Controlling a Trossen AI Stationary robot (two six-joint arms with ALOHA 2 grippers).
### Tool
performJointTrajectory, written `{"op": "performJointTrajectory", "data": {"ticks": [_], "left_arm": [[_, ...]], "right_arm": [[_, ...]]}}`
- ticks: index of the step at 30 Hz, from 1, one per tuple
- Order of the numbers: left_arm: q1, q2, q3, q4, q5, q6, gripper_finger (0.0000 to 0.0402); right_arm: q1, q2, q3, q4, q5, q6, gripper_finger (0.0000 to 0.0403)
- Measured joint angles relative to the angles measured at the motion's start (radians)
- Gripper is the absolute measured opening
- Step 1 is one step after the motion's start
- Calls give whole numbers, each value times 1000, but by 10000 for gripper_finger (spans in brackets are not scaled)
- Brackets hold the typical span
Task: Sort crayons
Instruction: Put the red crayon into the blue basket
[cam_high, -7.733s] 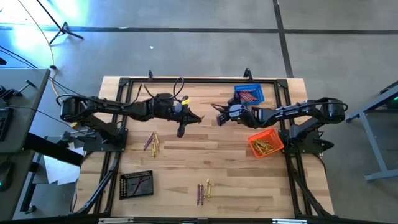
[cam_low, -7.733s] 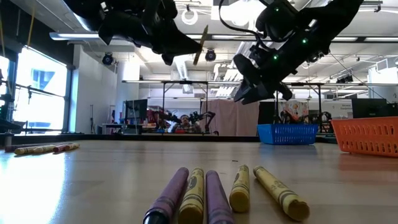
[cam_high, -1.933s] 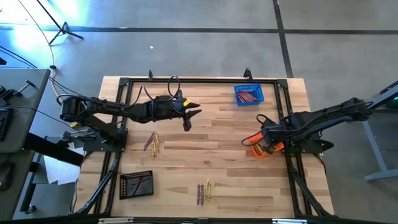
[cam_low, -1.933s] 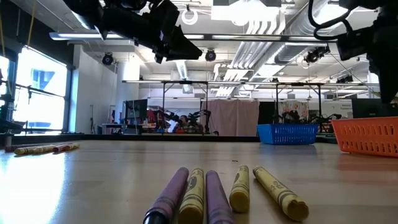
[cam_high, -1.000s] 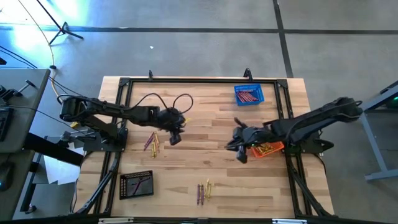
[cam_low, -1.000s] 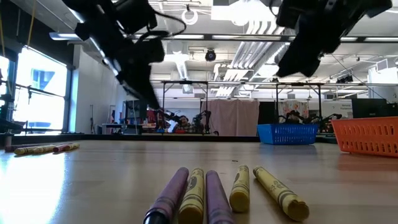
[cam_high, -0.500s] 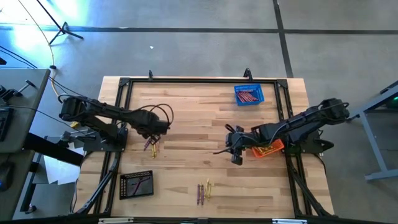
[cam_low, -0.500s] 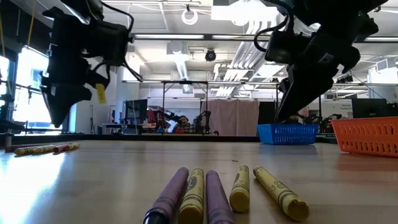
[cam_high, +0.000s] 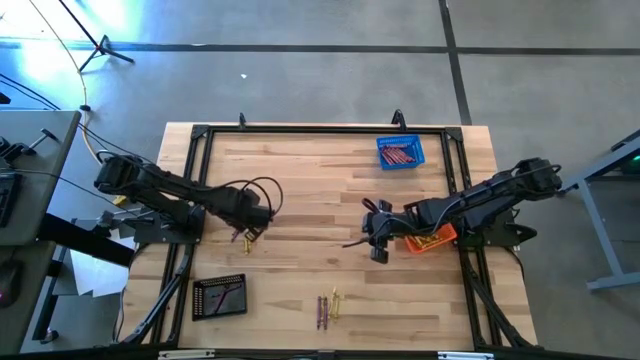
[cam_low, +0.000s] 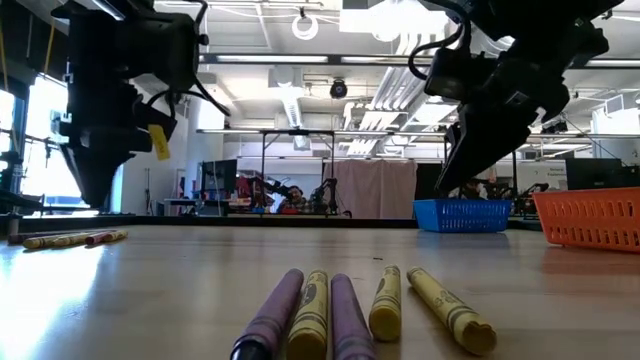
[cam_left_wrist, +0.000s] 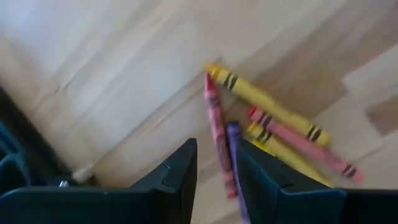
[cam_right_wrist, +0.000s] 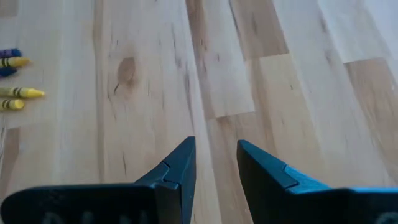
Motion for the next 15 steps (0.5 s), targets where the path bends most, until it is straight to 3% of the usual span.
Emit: {"op": "performJointTrajectory", "data": {"ticks": [6,15], "left_arm": [[7,3,-25,88,-108,13,97],[16,3,-87,187,-92,20,97]], "right_arm": [[0,0,0,17,2,3,101],[3,0,0,38,2,2,101]]}}
